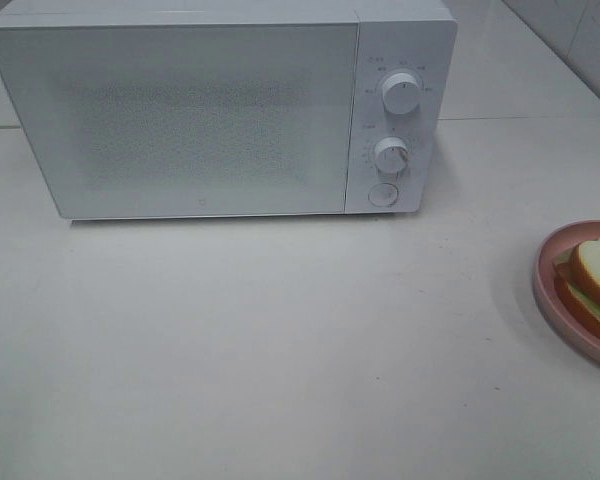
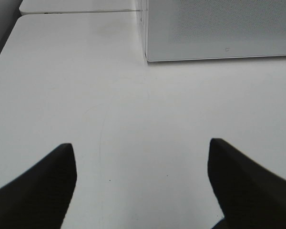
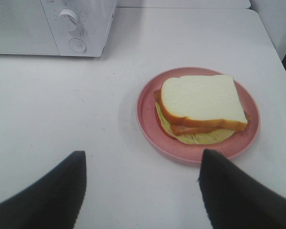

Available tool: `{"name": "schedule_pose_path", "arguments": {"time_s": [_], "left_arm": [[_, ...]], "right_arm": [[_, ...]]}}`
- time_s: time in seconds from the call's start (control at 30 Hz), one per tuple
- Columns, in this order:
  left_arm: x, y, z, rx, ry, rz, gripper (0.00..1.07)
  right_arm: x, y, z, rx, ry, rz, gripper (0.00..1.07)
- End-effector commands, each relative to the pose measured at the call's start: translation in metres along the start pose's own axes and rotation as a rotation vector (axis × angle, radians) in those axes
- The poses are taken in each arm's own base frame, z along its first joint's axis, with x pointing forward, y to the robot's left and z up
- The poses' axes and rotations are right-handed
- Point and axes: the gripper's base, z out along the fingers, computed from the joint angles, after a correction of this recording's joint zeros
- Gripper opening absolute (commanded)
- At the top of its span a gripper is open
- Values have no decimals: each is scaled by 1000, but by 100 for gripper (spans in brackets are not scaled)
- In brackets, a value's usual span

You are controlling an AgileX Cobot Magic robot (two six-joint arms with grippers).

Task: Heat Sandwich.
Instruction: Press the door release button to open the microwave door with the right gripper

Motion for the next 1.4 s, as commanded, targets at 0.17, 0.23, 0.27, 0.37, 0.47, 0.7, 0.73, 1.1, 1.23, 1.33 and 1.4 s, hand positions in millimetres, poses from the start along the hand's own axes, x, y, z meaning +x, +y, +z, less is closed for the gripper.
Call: {"name": "schedule_pose_path", "arguments": {"time_s": [0.17, 0.23, 0.27, 0.37, 0.47, 0.7, 0.73, 1.1, 1.23, 1.33, 1.4], "left_arm": [[1, 0, -3, 4, -32, 1, 71], [1, 0, -3, 4, -32, 1, 71], [1, 0, -3, 4, -32, 1, 71], [1, 0, -3, 4, -32, 1, 71], [1, 0, -3, 4, -32, 1, 71], [1, 0, -3, 4, -32, 1, 71], [1, 0, -3, 4, -32, 1, 71], [1, 0, -3, 4, -32, 1, 71], [1, 0, -3, 4, -32, 1, 71], [1, 0, -3, 4, -32, 1, 71], [1, 0, -3, 4, -32, 1, 71]], "right_arm": [[2, -1, -2, 14, -26, 3, 66], [2, -1, -2, 15, -26, 0, 66], [2, -1, -2, 17, -26, -7, 66], [2, -2, -2, 19, -22, -8, 66], [2, -2, -2, 19, -22, -8, 66], [2, -2, -2, 19, -22, -9, 74], [2, -2, -2, 21, -22, -9, 77], [2, -1, -2, 10, -22, -28, 85], [2, -1, -2, 10, -22, -28, 85], [2, -1, -2, 10, -22, -29, 84], [2, -1, -2, 10, -22, -29, 84]]}}
